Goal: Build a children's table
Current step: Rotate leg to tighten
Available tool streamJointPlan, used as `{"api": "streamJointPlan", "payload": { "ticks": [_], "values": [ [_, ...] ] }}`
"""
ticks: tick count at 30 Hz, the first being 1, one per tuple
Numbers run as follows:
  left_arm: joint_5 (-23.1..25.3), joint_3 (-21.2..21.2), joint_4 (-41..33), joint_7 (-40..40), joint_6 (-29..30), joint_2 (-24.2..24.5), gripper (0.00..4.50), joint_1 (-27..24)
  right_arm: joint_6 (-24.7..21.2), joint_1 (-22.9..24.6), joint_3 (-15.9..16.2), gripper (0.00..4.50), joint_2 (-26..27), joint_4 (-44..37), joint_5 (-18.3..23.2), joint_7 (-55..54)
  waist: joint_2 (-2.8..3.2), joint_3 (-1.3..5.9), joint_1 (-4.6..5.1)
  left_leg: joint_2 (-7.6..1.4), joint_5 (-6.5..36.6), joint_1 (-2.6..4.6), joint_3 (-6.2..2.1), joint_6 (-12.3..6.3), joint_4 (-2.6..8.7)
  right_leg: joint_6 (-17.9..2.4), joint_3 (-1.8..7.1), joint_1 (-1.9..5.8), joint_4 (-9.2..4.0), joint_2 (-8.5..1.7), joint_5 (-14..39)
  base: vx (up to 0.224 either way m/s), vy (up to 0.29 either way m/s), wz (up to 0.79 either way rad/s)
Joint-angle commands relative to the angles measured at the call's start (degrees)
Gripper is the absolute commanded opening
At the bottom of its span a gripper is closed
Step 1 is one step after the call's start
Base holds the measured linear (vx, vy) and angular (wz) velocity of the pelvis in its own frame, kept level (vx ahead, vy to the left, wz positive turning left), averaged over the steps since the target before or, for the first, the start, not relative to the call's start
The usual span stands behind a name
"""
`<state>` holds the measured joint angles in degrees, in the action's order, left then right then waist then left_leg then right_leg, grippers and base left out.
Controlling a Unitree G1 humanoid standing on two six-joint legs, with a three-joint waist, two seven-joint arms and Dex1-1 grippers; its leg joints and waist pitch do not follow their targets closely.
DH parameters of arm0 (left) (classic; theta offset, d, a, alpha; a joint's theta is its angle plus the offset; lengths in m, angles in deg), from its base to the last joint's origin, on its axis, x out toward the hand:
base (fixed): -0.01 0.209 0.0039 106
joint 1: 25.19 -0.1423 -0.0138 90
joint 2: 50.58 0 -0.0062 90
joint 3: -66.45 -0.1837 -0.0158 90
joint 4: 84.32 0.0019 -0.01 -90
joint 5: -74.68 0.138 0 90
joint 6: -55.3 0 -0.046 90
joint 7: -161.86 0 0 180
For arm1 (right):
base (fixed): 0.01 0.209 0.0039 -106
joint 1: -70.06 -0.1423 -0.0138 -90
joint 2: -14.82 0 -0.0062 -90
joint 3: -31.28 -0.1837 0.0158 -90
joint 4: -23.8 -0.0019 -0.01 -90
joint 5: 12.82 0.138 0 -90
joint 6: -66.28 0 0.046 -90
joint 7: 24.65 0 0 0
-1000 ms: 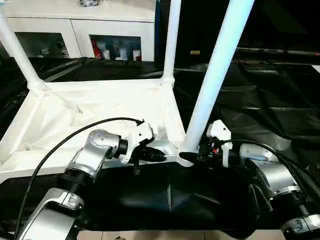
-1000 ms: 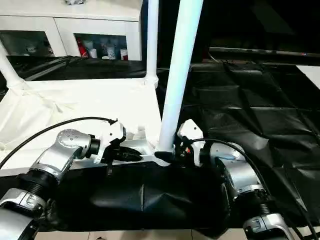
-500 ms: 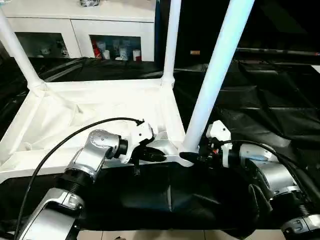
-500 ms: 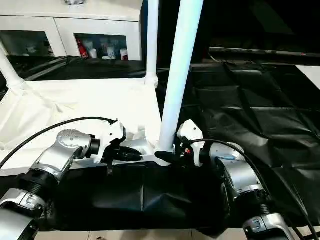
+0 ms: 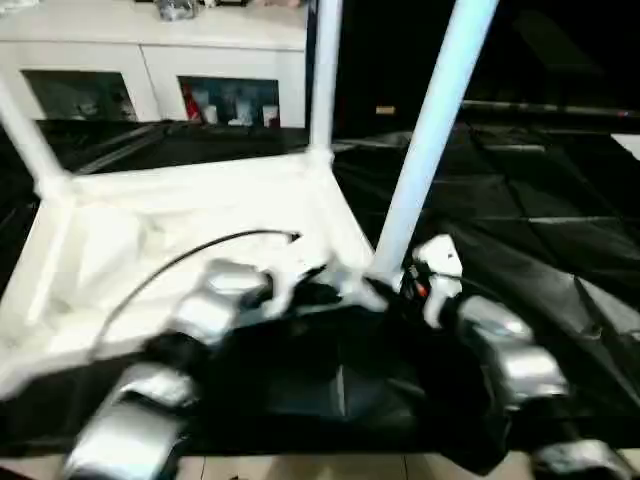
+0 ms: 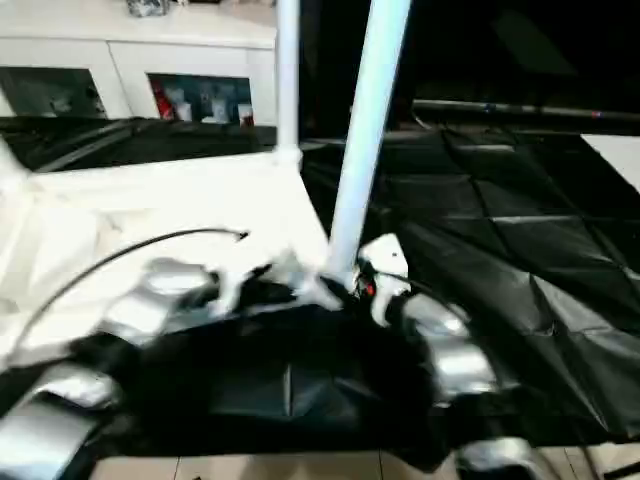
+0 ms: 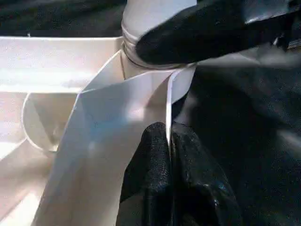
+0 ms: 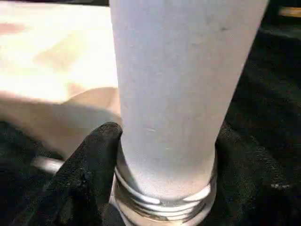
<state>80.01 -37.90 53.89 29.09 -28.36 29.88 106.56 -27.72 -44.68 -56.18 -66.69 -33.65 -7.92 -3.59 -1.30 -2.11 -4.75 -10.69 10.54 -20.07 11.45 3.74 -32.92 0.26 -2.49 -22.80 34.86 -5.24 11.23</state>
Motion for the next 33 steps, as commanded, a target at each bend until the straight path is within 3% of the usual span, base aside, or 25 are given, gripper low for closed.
{"api": "streamJointPlan", "payload": {
  "ticks": [1,3,7,8,10,13,17,19,20,21,23,28,32,33],
  "values": [
    [0.2,1.1,3.3,-6.2,-0.1,-1.8,0.0,0.8,-2.8,0.8,1.8,2.7,2.2,4.4,-2.6,-4.2,-0.85,2.39,0.31,-2.0,17.4,0.32,-1.48,-0.08,4.26,-6.4,1.96,1.5,-6.08,-3.01,25.6,0.0,0.0,0.0],
    [1.1,0.6,5.5,-7.9,-1.1,-3.2,0.0,2.1,-1.5,-0.5,2.9,2.7,4.6,5.6,-3.5,-6.3,-0.47,2.42,0.21,-1.99,17.6,0.27,-1.48,-0.6,4.29,-6.6,2.1,1.4,-6.1,-3.06,24.0,0.0,0.0,0.0],
    [1.6,-0.1,6.0,-7.0,-1.8,-3.5,0.0,2.4,0.0,-1.4,3.7,2.7,6.1,5.6,-2.9,-4.5,-0.6,2.43,0.25,-1.96,18.2,0.07,-1.5,-0.85,4.37,-6.6,2.06,1.56,-6.02,-3.03,22.9,0.0,0.0,0.0],
    [1.4,0.2,6.4,-6.8,-2.2,-3.5,0.0,2.5,0.4,-1.6,3.2,3.26,6.4,5.3,-2.6,-4.4,-0.74,2.43,0.21,-1.97,18.2,0.0,-1.52,-0.96,4.39,-6.6,2.05,1.62,-6.02,-3.04,23.0,0.0,0.0,0.0],
    [1.0,0.4,6.2,-5.2,-2.7,-2.9,0.0,2.3,1.0,-1.6,2.7,3.42,6.1,4.2,-1.7,-2.4,-0.63,2.41,0.16,-2.02,18.5,0.12,-1.55,-1.12,4.41,-6.5,2.06,1.5,-6.09,-3.11,23.7,0.0,0.0,0.0],
    [-0.1,0.8,5.5,-2.5,-3.6,-1.9,0.0,1.7,1.2,-1.6,2.7,3.61,4.3,2.4,-0.3,1.9,-0.72,2.34,0.26,-2.1,19.1,-0.13,-1.65,-1.51,4.53,-6.4,1.99,1.67,-6.15,-3.16,24.4,0.0,0.0,0.0],
    [-2.2,1.0,2.7,5.5,-5.4,1.2,0.0,-0.4,-0.6,0.2,5.1,3.93,-3.4,-2.8,2.0,15.8,-0.87,2.41,0.08,-2.18,17.3,-0.33,-1.53,-2.86,4.36,-7.2,2.05,2.0,-5.87,-3.12,21.3,0.0,0.0,0.0],
    [-4.1,0.8,-0.2,12.2,-5.7,3.3,0.0,-2.1,-1.3,1.9,6.6,3.93,-8.7,-6.0,3.3,24.5,-0.91,2.51,-0.06,-2.23,15.0,-0.47,-1.38,-3.7,4.18,-8.3,2.07,2.21,-5.58,-3.16,18.5,0.0,0.0,0.0],
    [-4.1,0.8,-0.2,12.2,-5.7,3.3,0.0,-2.1,-1.3,1.9,6.6,3.93,-8.7,-6.0,3.3,24.5,-0.98,2.59,-0.17,-2.25,14.2,-0.64,-1.42,-4.0,4.11,-8.6,2.03,2.5,-5.38,-3.21,17.6,0.0,0.0,0.0],
    [-5.3,0.4,-2.5,16.6,-5.1,4.8,0.0,-3.2,-2.0,2.7,6.9,3.93,-11.4,-7.6,4.1,28.8,-0.9,2.68,-0.3,-2.39,12.7,-0.57,-1.24,-4.56,3.91,-9.4,2.1,2.31,-5.15,-3.16,14.9,0.0,0.0,0.0],
    [-6.6,0.1,-4.9,20.7,-4.4,6.2,0.0,-4.3,-2.7,3.0,6.7,3.93,-13.2,-8.6,4.7,32.1,-1.04,2.83,-0.27,-2.31,10.3,-0.84,-1.16,-5.37,3.68,-11.0,2.07,2.64,-4.54,-3.1,10.8,0.0,0.0,0.0],
    [-9.7,0.0,-10.2,28.3,-0.7,9.1,0.0,-6.5,-4.4,3.0,7.2,3.93,-15.5,-9.9,5.2,36.2,-0.62,3.02,-0.59,-2.52,6.6,-0.55,-0.74,-6.61,3.19,-15.3,1.87,2.49,-3.33,-2.68,1.7,0.0,0.0,0.0],
    [-10.8,0.8,-12.4,29.8,0.8,10.0,0.0,-7.5,-5.2,3.1,7.6,3.93,-16.1,-10.7,5.8,37.5,-0.5,2.76,-0.62,-2.64,9.3,-0.4,-0.65,-5.85,3.32,-15.1,1.87,2.41,-3.7,-2.86,5.5,0.0,0.0,0.0],
    [-11.1,0.9,-13.2,30.2,1.4,10.2,0.0,-7.9,-5.2,3.0,7.6,3.93,-16.1,-10.8,5.9,37.9,-0.56,2.62,-0.58,-2.63,10.7,-0.37,-0.73,-4.81,3.5,-14.2,1.92,2.37,-4.02,-2.99,9.1,0.0,0.0,0.0]
  ]
}}
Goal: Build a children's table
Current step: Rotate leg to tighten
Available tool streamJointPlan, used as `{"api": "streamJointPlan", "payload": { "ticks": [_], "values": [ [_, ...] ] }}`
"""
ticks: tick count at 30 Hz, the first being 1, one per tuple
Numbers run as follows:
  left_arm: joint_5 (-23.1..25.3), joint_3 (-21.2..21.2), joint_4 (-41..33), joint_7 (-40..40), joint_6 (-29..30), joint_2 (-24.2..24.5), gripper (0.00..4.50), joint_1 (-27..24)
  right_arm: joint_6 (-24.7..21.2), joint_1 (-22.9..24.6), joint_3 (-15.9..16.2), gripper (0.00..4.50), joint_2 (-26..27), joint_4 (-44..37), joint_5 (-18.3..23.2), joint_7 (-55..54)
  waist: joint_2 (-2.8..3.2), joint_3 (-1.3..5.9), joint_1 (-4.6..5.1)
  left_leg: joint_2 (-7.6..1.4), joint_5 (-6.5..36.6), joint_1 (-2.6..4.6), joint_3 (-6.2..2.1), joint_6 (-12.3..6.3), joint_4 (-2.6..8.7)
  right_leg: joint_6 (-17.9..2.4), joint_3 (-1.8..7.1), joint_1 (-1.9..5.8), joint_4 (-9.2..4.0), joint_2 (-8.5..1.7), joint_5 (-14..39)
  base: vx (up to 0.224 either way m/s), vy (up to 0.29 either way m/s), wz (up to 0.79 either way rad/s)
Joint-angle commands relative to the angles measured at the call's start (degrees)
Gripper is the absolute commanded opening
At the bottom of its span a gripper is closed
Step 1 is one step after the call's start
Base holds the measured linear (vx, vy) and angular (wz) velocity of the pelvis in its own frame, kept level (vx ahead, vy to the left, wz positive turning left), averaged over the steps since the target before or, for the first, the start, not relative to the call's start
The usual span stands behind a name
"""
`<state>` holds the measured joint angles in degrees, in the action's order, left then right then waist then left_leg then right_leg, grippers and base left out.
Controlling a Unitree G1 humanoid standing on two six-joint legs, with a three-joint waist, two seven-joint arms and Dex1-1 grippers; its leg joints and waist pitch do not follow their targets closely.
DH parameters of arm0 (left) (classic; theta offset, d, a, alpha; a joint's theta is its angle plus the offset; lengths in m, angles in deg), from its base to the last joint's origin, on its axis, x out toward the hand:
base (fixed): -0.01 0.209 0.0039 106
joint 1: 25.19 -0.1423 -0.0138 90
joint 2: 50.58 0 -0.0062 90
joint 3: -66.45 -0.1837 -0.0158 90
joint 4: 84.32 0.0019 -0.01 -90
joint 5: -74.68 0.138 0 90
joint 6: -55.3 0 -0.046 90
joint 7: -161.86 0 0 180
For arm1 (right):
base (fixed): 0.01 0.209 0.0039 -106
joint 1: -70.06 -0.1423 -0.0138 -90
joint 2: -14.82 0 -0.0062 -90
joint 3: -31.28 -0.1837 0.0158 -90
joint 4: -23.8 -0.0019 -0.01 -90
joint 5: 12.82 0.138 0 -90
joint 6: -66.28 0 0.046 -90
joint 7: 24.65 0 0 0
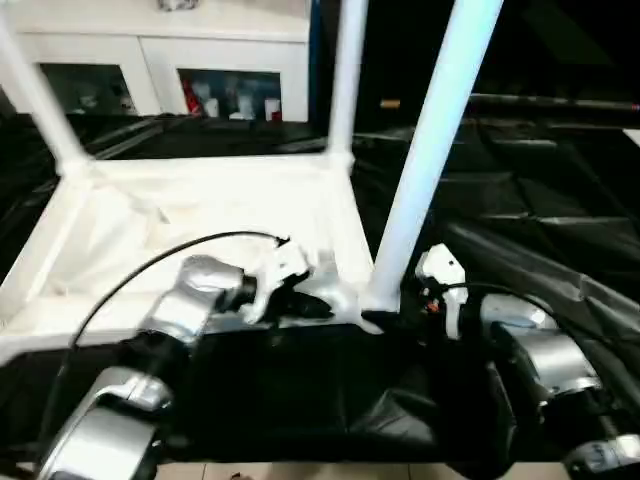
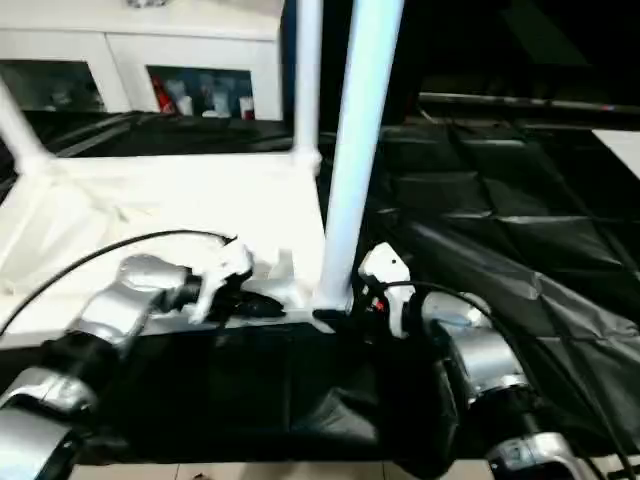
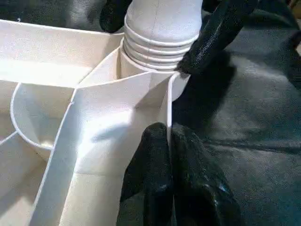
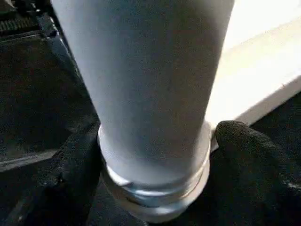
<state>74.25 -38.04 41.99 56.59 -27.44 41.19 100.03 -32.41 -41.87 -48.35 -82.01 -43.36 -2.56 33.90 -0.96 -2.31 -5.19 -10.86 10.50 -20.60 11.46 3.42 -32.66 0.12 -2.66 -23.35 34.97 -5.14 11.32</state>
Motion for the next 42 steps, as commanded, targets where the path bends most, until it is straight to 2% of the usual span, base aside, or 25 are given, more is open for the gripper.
{"api": "streamJointPlan", "payload": {
  "ticks": [1,3,5,6,10,11,15,16,23,26,27,29,30,32,34,35,36,37,39,42],
  "values": [
    [-5.3,1.1,-1.5,2.8,0.6,-1.0,0.0,-1.5,-0.5,0.2,-0.3,3.93,-0.8,-1.1,0.5,0.6,-0.97,2.81,-0.14,-2.46,11.1,0.19,-0.78,-4.23,3.25,-13.7,2.11,2.89,-4.22,-3.16,9.9,0.0,0.0,0.0],
    [-5.1,1.0,-2.3,2.9,0.8,-0.8,0.0,-2.0,-0.5,0.1,-0.2,3.93,-0.6,-1.1,0.5,1.3,-1.03,2.81,-0.07,-2.41,10.9,0.12,-0.85,-3.83,3.31,-12.9,2.16,2.9,-4.33,-3.16,11.0,0.0,0.0,0.0],
    [-5.2,1.1,-2.8,2.9,1.4,-0.7,0.0,-2.3,-1.0,0.1,-0.3,3.93,-0.4,-1.1,0.9,1.9,-1.03,2.87,0.0,-2.35,10.1,0.14,-0.85,-3.89,3.28,-12.8,2.18,2.91,-4.19,-3.07,9.8,0.0,0.0,0.0],
    [-5.3,1.1,-3.0,2.9,1.7,-0.7,0.0,-2.4,-1.2,0.2,-0.3,3.67,-0.3,-1.2,1.1,2.1,-1.07,2.91,0.01,-2.3,9.4,0.03,-0.85,-4.13,3.22,-12.9,2.18,3.0,-4.08,-3.05,8.9,0.0,0.0,0.0],
    [-5.3,1.3,-3.6,3.0,2.2,-0.6,0.0,-2.6,-1.6,0.2,-0.4,3.54,-0.1,-1.1,1.9,2.8,-1.04,3.0,-0.01,-2.26,8.1,0.02,-0.77,-4.82,3.04,-13.6,2.12,3.07,-3.83,-3.01,6.4,0.0,0.0,0.0],
    [-5.2,1.4,-3.6,3.0,2.3,-0.6,0.0,-2.7,-1.4,0.3,-0.4,3.29,-0.1,-0.8,2.0,3.0,-1.03,2.98,0.02,-2.3,8.4,0.08,-0.79,-4.82,3.06,-13.6,2.09,3.02,-3.89,-3.02,7.1,0.0,0.0,0.0],
    [-5.2,1.4,-4.1,2.8,2.6,-0.5,0.0,-2.9,-1.1,0.3,-0.5,3.11,0.0,-0.1,2.1,3.5,-1.08,3.02,0.01,-2.26,8.4,0.06,-0.79,-4.72,3.02,-13.5,2.09,3.07,-3.87,-3.01,7.4,0.0,0.0,0.0],
    [-5.2,1.4,-4.2,2.7,2.7,-0.5,0.0,-2.9,-0.7,0.4,-0.4,2.92,0.1,0.6,2.0,3.8,-1.11,3.05,0.0,-2.26,8.3,0.1,-0.78,-4.74,3.0,-13.6,2.1,3.07,-3.84,-3.0,7.2,0.0,0.0,0.0],
    [-4.2,1.4,-3.9,0.7,2.3,-0.6,0.0,-3.0,0.8,0.7,-1.0,2.75,1.3,2.9,1.8,2.4,-1.13,3.1,0.06,-2.19,7.7,0.08,-0.74,-5.18,2.86,-14.1,2.05,3.12,-3.71,-2.97,6.0,0.0,0.0,0.0],
    [-2.2,1.5,-1.5,-3.8,0.9,-1.5,0.0,-2.2,2.7,0.1,-2.7,2.75,3.8,6.3,0.0,-5.1,-1.12,3.02,0.28,-2.11,8.8,0.06,-0.85,-4.35,2.99,-13.5,2.05,3.02,-3.99,-3.08,8.4,0.0,0.0,0.0],
    [-0.2,1.6,1.2,-8.8,0.4,-2.7,0.0,-1.1,3.9,-0.8,-4.4,2.75,6.2,9.9,-1.7,-13.4,-1.23,2.96,0.48,-2.1,9.4,0.14,-0.88,-3.71,3.08,-13.0,2.07,2.92,-4.22,-3.1,10.0,0.0,0.0,0.0],
    [0.7,1.7,2.6,-11.5,-0.3,-3.4,0.0,-0.5,4.4,-1.2,-5.2,2.75,7.4,11.6,-2.1,-17.2,-1.07,2.79,0.76,-2.07,10.6,0.25,-0.91,-2.58,3.26,-12.6,2.09,2.72,-4.46,-3.12,12.3,0.0,0.0,0.0],
    [1.4,1.9,4.1,-14.2,-0.6,-4.4,0.0,0.3,4.2,-1.5,-6.1,2.74,8.9,12.6,-2.3,-21.1,-1.11,2.81,0.99,-2.04,12.0,0.41,-1.07,-1.31,3.44,-11.3,2.03,2.75,-4.79,-3.14,15.7,0.0,0.0,0.0],
    [2.3,2.0,6.4,-18.4,-0.6,-6.2,0.0,1.5,3.1,-1.8,-7.4,2.74,11.6,13.3,-2.8,-28.1,-1.01,2.53,1.28,-2.01,13.5,0.49,-1.06,-0.93,3.64,-10.5,2.18,2.48,-5.13,-2.99,17.4,0.0,0.0,0.0],
    [4.0,1.3,9.1,-24.5,-0.1,-9.2,0.0,3.3,1.9,-2.6,-8.7,2.74,16.0,13.6,-4.4,-38.3,-1.0,2.58,1.4,-1.99,14.8,0.66,-1.23,-0.25,3.82,-9.4,2.2,2.4,-5.33,-3.07,19.8,0.0,0.0,0.0],
    [4.6,1.2,10.2,-26.8,0.0,-10.4,0.0,4.0,1.8,-3.1,-9.1,2.74,17.5,14.1,-4.7,-41.4,-0.75,2.64,1.39,-2.03,14.8,0.71,-1.29,0.15,3.84,-9.4,2.24,2.34,-5.28,-3.11,19.6,0.0,0.0,0.0],
    [5.3,0.7,11.0,-28.3,0.1,-11.6,0.0,4.5,1.5,-3.5,-9.2,2.74,19.0,14.5,-5.0,-44.1,-0.92,2.66,1.53,-1.96,15.6,0.77,-1.35,0.6,3.93,-9.0,2.18,2.36,-5.39,-3.05,19.8,0.0,0.0,0.0],
    [5.3,0.7,11.0,-28.3,0.1,-11.6,0.0,4.5,1.5,-3.5,-9.2,2.74,19.0,14.5,-5.0,-44.1,-1.03,2.74,1.36,-2.02,15.2,0.8,-1.33,0.27,3.87,-9.0,2.26,2.37,-5.37,-3.13,18.7,0.0,0.0,0.0],
    [6.7,-0.4,12.6,-31.2,-0.4,-13.9,0.0,5.4,2.6,-4.1,-8.2,2.74,21.9,15.1,-6.3,-47.7,-0.88,2.71,1.4,-1.99,15.6,0.78,-1.25,-0.02,3.9,-9.2,2.32,2.17,-5.44,-3.05,17.8,0.0,0.0,0.0],
    [7.5,-1.8,12.5,-30.4,-1.2,-14.8,0.0,5.1,3.8,-4.3,-6.0,2.74,22.9,14.5,-7.3,-45.9,-1.0,2.65,1.23,-1.97,16.0,0.5,-1.33,-0.62,3.98,-8.6,2.29,2.4,-5.49,-3.14,18.1,0.0,0.0,0.0]
  ]
}}
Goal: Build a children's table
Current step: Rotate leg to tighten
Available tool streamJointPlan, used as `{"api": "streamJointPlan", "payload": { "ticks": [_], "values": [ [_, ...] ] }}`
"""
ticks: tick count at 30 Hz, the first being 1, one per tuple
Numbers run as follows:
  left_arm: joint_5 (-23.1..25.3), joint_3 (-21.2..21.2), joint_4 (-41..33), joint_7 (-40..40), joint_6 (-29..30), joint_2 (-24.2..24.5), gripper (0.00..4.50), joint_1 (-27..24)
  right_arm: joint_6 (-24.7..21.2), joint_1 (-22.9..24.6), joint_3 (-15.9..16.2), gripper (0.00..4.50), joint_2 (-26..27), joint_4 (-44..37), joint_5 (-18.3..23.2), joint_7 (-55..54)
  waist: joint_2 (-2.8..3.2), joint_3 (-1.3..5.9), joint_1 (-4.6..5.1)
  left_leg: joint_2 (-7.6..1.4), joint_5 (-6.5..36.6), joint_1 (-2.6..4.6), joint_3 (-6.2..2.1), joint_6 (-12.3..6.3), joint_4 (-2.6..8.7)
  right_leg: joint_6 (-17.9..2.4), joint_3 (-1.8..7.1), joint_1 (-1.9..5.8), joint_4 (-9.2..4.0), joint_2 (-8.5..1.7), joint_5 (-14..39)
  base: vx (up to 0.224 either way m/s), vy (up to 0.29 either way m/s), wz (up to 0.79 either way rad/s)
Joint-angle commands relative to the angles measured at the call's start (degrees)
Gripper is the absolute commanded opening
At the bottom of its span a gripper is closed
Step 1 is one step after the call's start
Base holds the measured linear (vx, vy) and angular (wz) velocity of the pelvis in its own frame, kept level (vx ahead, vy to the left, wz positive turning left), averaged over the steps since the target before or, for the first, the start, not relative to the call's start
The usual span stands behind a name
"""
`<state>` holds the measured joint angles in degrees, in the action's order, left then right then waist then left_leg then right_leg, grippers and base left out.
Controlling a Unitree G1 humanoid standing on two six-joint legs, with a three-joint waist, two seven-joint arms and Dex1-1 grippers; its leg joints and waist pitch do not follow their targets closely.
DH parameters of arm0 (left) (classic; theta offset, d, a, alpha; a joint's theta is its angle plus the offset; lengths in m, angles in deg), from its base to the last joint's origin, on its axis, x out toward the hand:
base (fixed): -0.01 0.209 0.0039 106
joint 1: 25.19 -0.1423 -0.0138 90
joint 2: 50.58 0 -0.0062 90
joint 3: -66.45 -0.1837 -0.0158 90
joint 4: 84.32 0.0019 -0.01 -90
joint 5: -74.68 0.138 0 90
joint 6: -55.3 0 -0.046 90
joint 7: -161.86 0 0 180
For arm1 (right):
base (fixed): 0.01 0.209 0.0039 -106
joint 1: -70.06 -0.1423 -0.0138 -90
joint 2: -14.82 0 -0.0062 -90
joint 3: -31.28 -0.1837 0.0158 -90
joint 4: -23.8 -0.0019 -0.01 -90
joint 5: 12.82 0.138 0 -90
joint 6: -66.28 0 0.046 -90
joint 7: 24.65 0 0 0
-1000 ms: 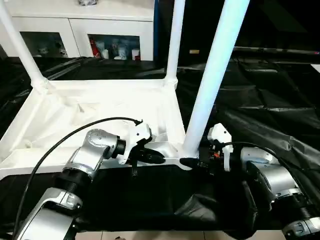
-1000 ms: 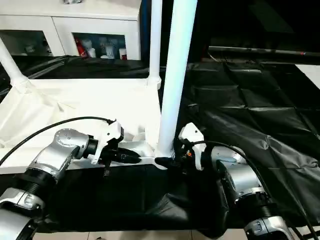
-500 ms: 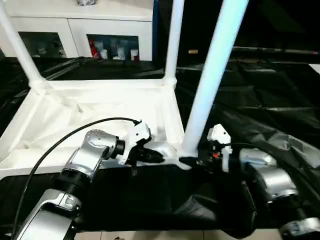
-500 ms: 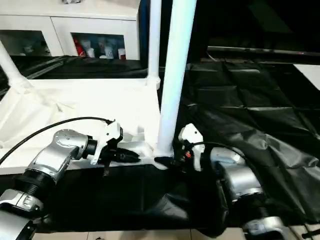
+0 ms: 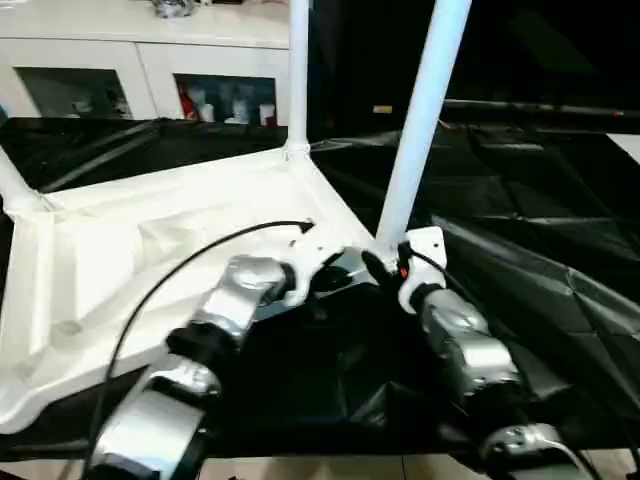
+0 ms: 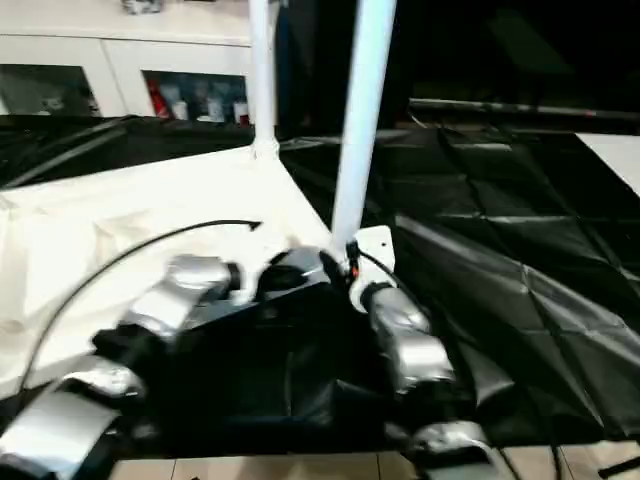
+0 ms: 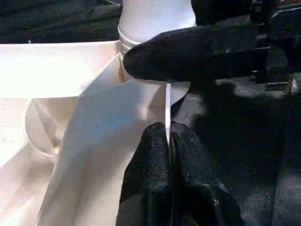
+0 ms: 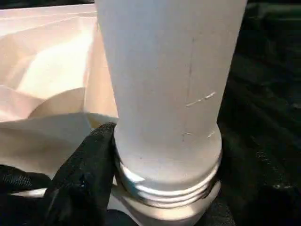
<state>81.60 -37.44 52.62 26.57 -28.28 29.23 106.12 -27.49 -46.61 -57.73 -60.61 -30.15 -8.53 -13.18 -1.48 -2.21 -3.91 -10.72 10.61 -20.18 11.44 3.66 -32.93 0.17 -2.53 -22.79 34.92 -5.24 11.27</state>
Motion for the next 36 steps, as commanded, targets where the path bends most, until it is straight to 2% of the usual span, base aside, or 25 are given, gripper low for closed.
{"api": "streamJointPlan", "payload": {
  "ticks": [1,3,4,7,8,9,11,13,15,19,21,24,29,30,33,35,36],
  "values": [
    [0.0,-2.4,1.8,0.0,-0.4,-2.9,0.0,-1.0,-0.8,0.4,3.7,2.74,1.4,1.0,-1.4,1.8,-0.47,2.58,-0.08,-2.1,15.9,0.11,-1.31,-0.89,4.24,-8.6,2.18,1.84,-5.44,-3.07,18.1,0.0,0.0,0.0],
    [-0.5,-2.0,2.5,0.5,-0.9,-3.0,0.0,-0.8,0.0,0.5,3.0,2.74,1.9,0.0,-0.2,3.2,-0.5,2.51,-0.1,-2.12,16.3,0.08,-1.32,-1.04,4.31,-8.5,2.18,1.81,-5.47,-3.04,18.2,0.0,0.0,0.0],
    [-0.6,-2.0,2.4,0.7,-0.9,-3.0,0.0,-0.8,0.0,0.5,2.8,3.3,1.9,-0.1,0.0,3.4,-0.5,2.52,-0.11,-2.1,16.4,0.09,-1.32,-1.08,4.3,-8.5,2.19,1.82,-5.48,-3.06,18.4,0.0,0.0,0.0],
    [-1.5,-1.5,1.3,4.0,-0.8,-1.6,0.0,-1.3,0.3,0.6,1.6,3.5,0.3,-2.4,2.7,8.4,-0.53,2.52,-0.18,-2.15,16.5,-0.01,-1.35,-1.4,4.33,-8.5,2.18,1.9,-5.49,-3.11,18.5,0.0,0.0,0.0],
    [-1.7,-1.2,1.0,5.0,-0.8,-1.0,0.0,-1.5,-0.3,0.7,1.7,3.5,-0.9,-3.3,3.5,11.1,-0.53,2.63,-0.22,-2.21,15.8,-0.09,-1.39,-1.69,4.28,-8.7,2.18,2.04,-5.3,-3.12,17.2,0.0,0.0,0.0],
    [-1.8,-1.1,0.9,5.6,-0.9,-0.5,0.0,-1.5,-0.7,0.7,1.8,3.79,-1.6,-3.8,3.9,12.9,-0.58,2.71,-0.32,-2.22,14.7,-0.13,-1.3,-2.26,4.12,-9.3,2.21,2.15,-5.09,-3.07,14.9,0.0,0.0,0.0],
    [-2.4,-1.0,0.3,8.0,-1.4,0.7,0.0,-2.1,-2.6,1.2,2.6,3.89,-3.8,-5.5,4.7,17.4,-0.71,2.79,-0.47,-2.19,12.9,-0.31,-1.19,-3.2,3.9,-10.2,2.18,2.36,-4.77,-3.08,12.0,0.0,0.0,0.0],
    [-2.8,-0.9,-0.2,9.4,-1.7,1.4,0.0,-2.4,-4.0,1.6,3.1,3.89,-5.2,-6.7,5.4,20.4,-0.75,2.79,-0.61,-2.18,11.6,-0.4,-1.13,-3.89,3.84,-10.7,2.13,2.49,-4.65,-3.11,10.7,0.0,0.0,0.0],
    [-4.7,-0.5,-2.5,15.2,-2.4,4.1,0.0,-3.8,-6.3,3.4,5.7,3.89,-11.0,-11.0,6.6,30.5,-0.91,2.8,-1.06,-2.2,10.3,-0.39,-1.13,-4.53,3.66,-11.0,2.01,2.86,-4.54,-3.02,9.9,0.0,0.0,0.0],
    [-7.9,-0.5,-7.7,24.7,-1.9,8.3,0.0,-6.4,-6.8,4.8,7.8,3.89,-17.2,-14.1,6.9,40.3,-0.72,2.78,-1.08,-2.41,10.1,-0.43,-1.01,-5.25,3.64,-12.0,2.06,2.53,-4.31,-3.14,9.1,0.0,0.0,0.0],
    [-8.9,-0.3,-9.3,26.9,-1.1,9.3,0.0,-7.1,-6.6,4.9,8.1,3.89,-18.3,-14.2,6.6,42.4,-0.63,2.76,-1.17,-2.59,10.6,-0.07,-0.9,-4.57,3.64,-12.8,2.14,2.28,-4.3,-3.13,9.7,0.0,0.0,0.0],
    [-11.3,0.8,-12.3,30.3,1.0,11.3,0.0,-8.0,-7.5,4.7,9.2,3.89,-19.7,-14.9,6.4,45.3,-0.59,2.65,-1.29,-2.67,10.6,-0.13,-0.87,-4.07,3.76,-13.5,2.09,2.28,-4.08,-3.03,9.1,0.0,0.0,0.0],
    [-12.1,1.4,-13.9,31.7,2.4,12.7,0.0,-9.0,-9.0,4.5,10.3,3.89,-20.7,-15.7,7.1,47.2,-0.82,2.62,-1.31,-2.57,10.7,-0.21,-0.9,-3.5,3.8,-12.5,2.11,2.38,-4.16,-3.09,11.1,0.0,0.0,0.0],
    [-12.0,1.5,-13.9,31.7,2.3,12.7,0.0,-9.0,-8.9,4.4,10.6,3.63,-20.8,-15.6,6.8,47.6,-0.89,2.65,-1.27,-2.57,10.4,-0.14,-0.9,-3.47,3.73,-12.5,2.13,2.31,-4.14,-3.11,10.8,0.0,0.0,0.0],
    [-11.9,1.9,-14.3,31.4,2.6,12.8,0.0,-9.3,-8.3,4.3,10.5,3.56,-20.7,-14.8,6.1,47.8,-0.98,2.7,-1.25,-2.46,9.5,-0.24,-0.84,-3.78,3.59,-12.6,2.14,2.36,-4.02,-3.11,9.6,0.0,0.0,0.0],
    [-12.1,1.9,-14.7,31.4,2.9,12.8,0.0,-9.4,-8.3,4.3,10.4,3.25,-20.6,-14.7,6.2,47.9,-1.03,2.71,-1.22,-2.45,9.2,-0.2,-0.83,-3.91,3.56,-12.6,2.13,2.36,-4.02,-3.08,9.4,0.0,0.0,0.0],
    [-12.2,1.8,-14.9,31.4,3.1,12.8,0.0,-9.5,-8.3,4.2,10.3,3.25,-20.5,-14.5,6.5,48.0,-0.99,2.74,-1.24,-2.48,9.1,-0.19,-0.84,-3.96,3.55,-12.7,2.13,2.38,-3.97,-3.1,9.3,0.0,0.0,0.0]
  ]
}}
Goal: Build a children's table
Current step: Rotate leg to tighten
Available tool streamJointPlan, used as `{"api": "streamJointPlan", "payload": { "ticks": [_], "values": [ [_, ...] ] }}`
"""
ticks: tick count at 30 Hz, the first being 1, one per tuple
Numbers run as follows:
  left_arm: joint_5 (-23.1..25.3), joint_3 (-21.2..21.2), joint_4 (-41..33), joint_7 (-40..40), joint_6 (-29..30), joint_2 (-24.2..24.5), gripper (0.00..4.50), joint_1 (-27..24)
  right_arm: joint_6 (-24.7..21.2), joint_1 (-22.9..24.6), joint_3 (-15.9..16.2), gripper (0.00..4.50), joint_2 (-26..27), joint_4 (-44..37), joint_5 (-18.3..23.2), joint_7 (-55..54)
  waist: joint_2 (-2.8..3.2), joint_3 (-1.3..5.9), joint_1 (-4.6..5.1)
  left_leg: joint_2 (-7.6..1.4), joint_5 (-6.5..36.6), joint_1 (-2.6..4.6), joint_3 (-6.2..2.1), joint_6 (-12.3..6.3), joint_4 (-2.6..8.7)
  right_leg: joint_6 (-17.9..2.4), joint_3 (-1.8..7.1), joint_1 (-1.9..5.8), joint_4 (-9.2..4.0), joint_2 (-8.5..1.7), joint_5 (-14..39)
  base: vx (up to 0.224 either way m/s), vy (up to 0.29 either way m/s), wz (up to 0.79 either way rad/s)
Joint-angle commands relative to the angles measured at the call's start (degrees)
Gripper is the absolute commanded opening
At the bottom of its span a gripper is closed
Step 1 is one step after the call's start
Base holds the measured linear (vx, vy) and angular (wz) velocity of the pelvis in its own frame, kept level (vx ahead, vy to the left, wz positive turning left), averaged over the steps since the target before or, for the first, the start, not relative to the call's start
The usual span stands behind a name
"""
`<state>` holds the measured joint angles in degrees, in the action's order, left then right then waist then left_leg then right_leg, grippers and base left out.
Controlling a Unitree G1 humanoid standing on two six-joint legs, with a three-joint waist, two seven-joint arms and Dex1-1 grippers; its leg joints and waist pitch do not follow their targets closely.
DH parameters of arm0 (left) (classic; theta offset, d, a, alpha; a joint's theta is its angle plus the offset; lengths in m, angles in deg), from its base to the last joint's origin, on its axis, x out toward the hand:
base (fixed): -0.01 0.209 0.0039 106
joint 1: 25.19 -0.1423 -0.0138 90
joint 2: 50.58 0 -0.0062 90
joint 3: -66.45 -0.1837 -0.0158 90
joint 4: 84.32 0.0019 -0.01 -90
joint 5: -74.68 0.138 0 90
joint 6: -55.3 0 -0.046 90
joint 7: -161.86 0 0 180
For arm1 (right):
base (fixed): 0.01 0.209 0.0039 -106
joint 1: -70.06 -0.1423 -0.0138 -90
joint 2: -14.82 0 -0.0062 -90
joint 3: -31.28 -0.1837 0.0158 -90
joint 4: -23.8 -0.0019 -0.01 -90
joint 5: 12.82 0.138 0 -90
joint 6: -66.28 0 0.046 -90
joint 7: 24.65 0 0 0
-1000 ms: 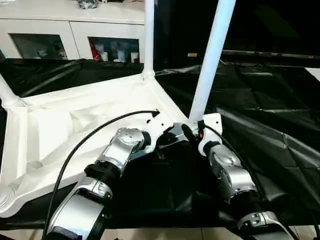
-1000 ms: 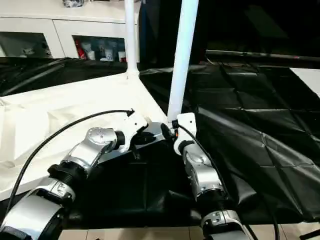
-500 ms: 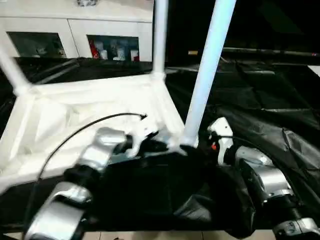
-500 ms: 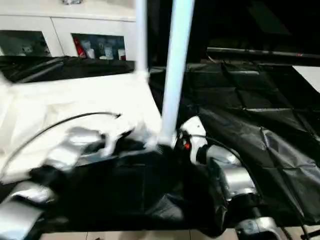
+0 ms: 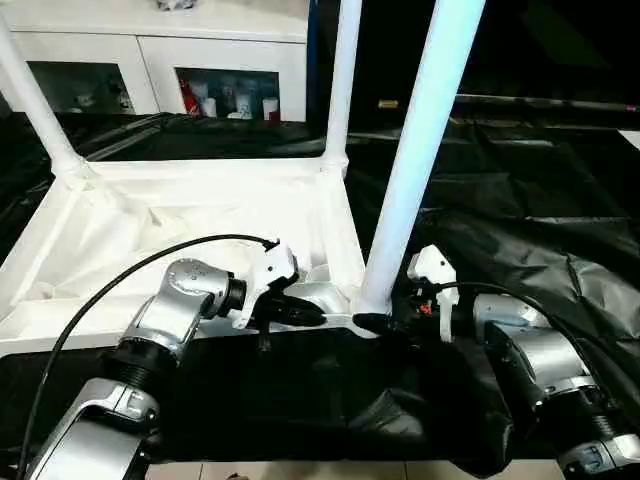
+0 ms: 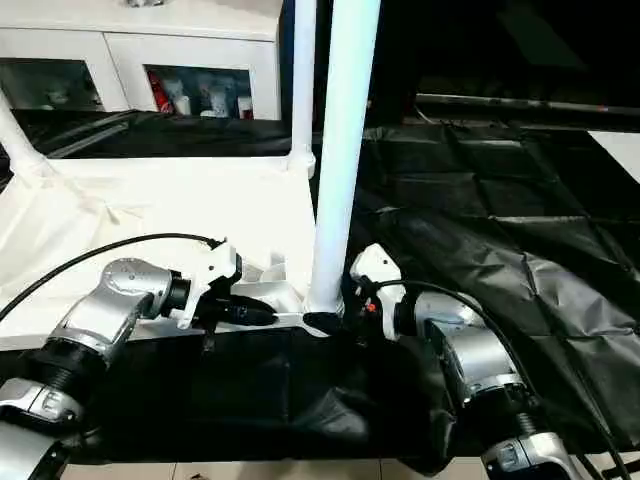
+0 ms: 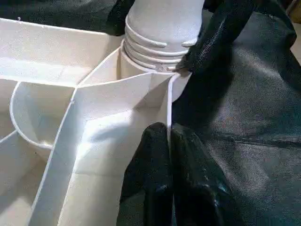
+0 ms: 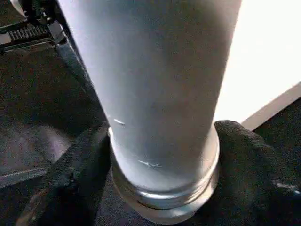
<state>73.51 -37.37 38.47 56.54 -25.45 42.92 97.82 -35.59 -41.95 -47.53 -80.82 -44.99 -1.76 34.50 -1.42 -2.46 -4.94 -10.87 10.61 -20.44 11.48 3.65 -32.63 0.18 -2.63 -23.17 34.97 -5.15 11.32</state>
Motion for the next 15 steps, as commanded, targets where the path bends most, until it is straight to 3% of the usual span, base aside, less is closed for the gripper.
{"api": "streamJointPlan", "payload": {
  "ticks": [1,5,11,14,15],
  "values": [
    [-4.2,1.7,-0.8,1.4,0.3,-0.9,0.0,-1.2,-0.1,-0.5,0.1,3.14,-0.3,0.4,-0.3,0.4,-1.01,2.98,-0.21,-2.33,9.1,0.09,-0.89,-3.99,3.26,-12.8,2.2,2.74,-4.02,-3.17,9.2,0.0,0.0,0.0],
    [-4.4,1.6,-1.0,1.3,0.5,-1.0,0.0,-1.3,0.1,-0.9,0.1,2.87,0.0,1.5,0.1,0.8,-1.01,3.07,-0.17,-2.25,8.5,0.08,-0.84,-4.2,3.13,-13.3,2.18,2.84,-3.86,-3.09,7.9,0.0,0.0,0.0],
    [-3.9,1.4,-0.9,0.6,0.5,-1.2,0.0,-1.3,1.7,-0.7,-1.2,2.81,1.3,3.9,0.1,-1.2,-1.0,3.07,-0.05,-2.2,8.5,0.04,-0.82,-4.26,3.05,-13.5,2.18,2.83,-3.86,-3.12,7.9,0.0,0.0,0.0],
    [-0.1,0.8,3.2,-6.8,-1.7,-3.1,0.0,0.1,4.2,-0.7,-3.7,2.8,4.7,8.3,-2.2,-12.0,-0.99,2.91,0.27,-2.11,10.1,0.1,-0.92,-2.97,3.25,-12.6,2.16,2.56,-4.36,-3.17,11.4,0.0,0.0,0.0],
    [2.0,0.8,6.8,-12.6,-2.7,-5.0,0.0,1.6,3.7,-0.8,-4.8,2.8,7.3,10.2,-3.3,-18.9,-0.96,2.89,0.44,-2.15,10.7,0.27,-1.0,-1.85,3.39,-11.9,2.2,2.54,-4.43,-3.09,12.8,0.0,0.0,0.0]
  ]
}}
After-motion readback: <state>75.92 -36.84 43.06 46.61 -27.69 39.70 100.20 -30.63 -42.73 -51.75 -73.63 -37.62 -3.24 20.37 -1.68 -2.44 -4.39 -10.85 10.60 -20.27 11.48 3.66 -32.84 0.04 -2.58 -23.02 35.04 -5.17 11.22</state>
